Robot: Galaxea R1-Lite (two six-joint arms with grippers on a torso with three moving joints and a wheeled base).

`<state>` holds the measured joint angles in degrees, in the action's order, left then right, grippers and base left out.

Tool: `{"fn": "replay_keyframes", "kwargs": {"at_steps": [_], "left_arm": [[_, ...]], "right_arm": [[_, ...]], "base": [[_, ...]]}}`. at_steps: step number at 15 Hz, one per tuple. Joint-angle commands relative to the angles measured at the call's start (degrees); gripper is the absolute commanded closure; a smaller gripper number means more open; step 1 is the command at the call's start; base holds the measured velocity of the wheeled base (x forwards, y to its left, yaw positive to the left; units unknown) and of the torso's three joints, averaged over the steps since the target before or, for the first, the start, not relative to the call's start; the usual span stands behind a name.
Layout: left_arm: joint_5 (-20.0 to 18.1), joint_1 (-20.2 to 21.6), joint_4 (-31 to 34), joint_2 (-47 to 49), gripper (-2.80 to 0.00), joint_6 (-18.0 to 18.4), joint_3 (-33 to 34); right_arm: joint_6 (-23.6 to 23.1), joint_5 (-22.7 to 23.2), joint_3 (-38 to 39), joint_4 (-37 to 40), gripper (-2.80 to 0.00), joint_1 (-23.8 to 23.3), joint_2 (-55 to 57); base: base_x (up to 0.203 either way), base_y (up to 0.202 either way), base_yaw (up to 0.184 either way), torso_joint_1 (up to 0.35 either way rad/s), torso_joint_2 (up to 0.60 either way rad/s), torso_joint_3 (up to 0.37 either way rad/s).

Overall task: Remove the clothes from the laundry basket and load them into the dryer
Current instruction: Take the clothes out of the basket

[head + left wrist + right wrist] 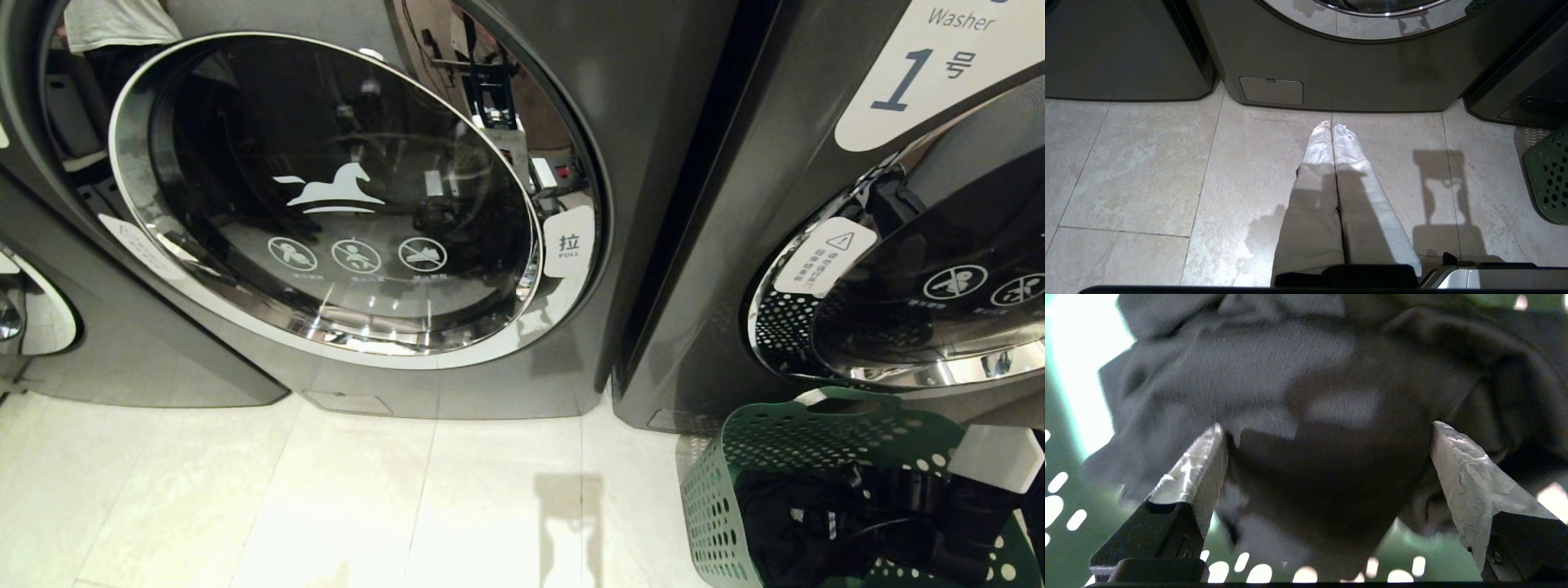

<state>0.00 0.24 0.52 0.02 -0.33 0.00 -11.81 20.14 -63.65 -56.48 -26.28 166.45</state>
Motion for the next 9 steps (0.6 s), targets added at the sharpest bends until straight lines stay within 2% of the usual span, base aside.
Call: {"fn": "replay_keyframes", "kwargs": {"at_steps": [1,4,9], "left_arm": [[0.00,0.02,0.00,-0.11,0.00,-0.03,0.09],[0.00,0.02,0.00,-0.11,0.00,-0.03,0.09],[0.00,0.02,0.00,-0.11,0.00,-0.03,0.09]], "right_arm": [[0.14,0.09,-3.19,-0.69,-2.80,0.11,3.22],[0.31,-0.11,-7.53,-1.00,-2.80,0.78,6.18],[0.78,-0.09,-9.50,-0.89,-2.80,1.67,8.98]], "base": [[0.000,0.000,0.000,0.000,0.00,0.000],[0.000,0.000,0.000,0.000,0.00,0.000],[0.000,0.000,0.000,0.000,0.00,0.000]]}}
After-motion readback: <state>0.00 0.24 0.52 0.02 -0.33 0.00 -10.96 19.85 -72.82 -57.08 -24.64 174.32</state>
